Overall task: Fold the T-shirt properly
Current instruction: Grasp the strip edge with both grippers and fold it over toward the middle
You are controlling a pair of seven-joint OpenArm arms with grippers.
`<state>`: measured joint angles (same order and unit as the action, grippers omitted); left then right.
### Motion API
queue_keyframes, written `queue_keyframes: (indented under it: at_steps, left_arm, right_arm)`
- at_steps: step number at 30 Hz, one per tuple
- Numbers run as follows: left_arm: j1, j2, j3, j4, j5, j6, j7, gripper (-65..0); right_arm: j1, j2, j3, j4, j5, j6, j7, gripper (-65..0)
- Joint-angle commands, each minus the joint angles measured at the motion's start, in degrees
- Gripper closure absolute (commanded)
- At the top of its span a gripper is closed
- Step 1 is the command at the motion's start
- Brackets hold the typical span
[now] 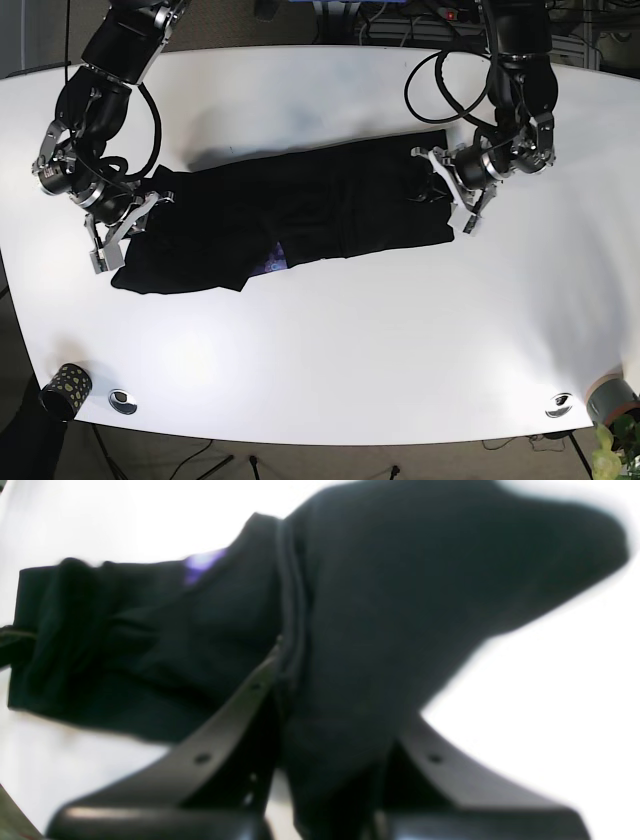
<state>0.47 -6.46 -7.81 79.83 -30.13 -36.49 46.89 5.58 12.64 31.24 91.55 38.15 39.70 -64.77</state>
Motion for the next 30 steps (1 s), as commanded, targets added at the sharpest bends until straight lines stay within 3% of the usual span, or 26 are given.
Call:
queue_keyframes:
  at_steps: [1,6,12,23,30]
  left_arm:
    - [-2.0,-0.1,3.7,-4.1,2.3,0.8,0.7,-6.9]
    - [-2.5,0.4,7.0,-6.8,2.2,0.8,-1.7,-6.9]
    - [-2.5,3.0,7.0,-6.8,2.3,0.8,-1.5,-6.9]
    - [-2.4,2.8,7.1,-6.8,2.3,0.7,-1.6,-6.9]
    - [-2.2,2.6,6.8,-6.8,2.3,0.8,-1.8,-6.9]
  right_arm:
    - [0.9,2.8,-1.1,5.2,1.1,0.30,1.0,0.0]
    - [-0.6,5.6,-4.1,13.3,1.5,0.30,1.0,0.0]
    - [-1.8,5.3,-10.6,16.5,1.7,0.30,0.6,0.0]
    - [-1.2,-5.6,-15.8,10.6,3.1,0.30,0.1,0.0]
    - [0.7,-10.1,-20.7,3.5,2.9,0.30,2.2,0.0]
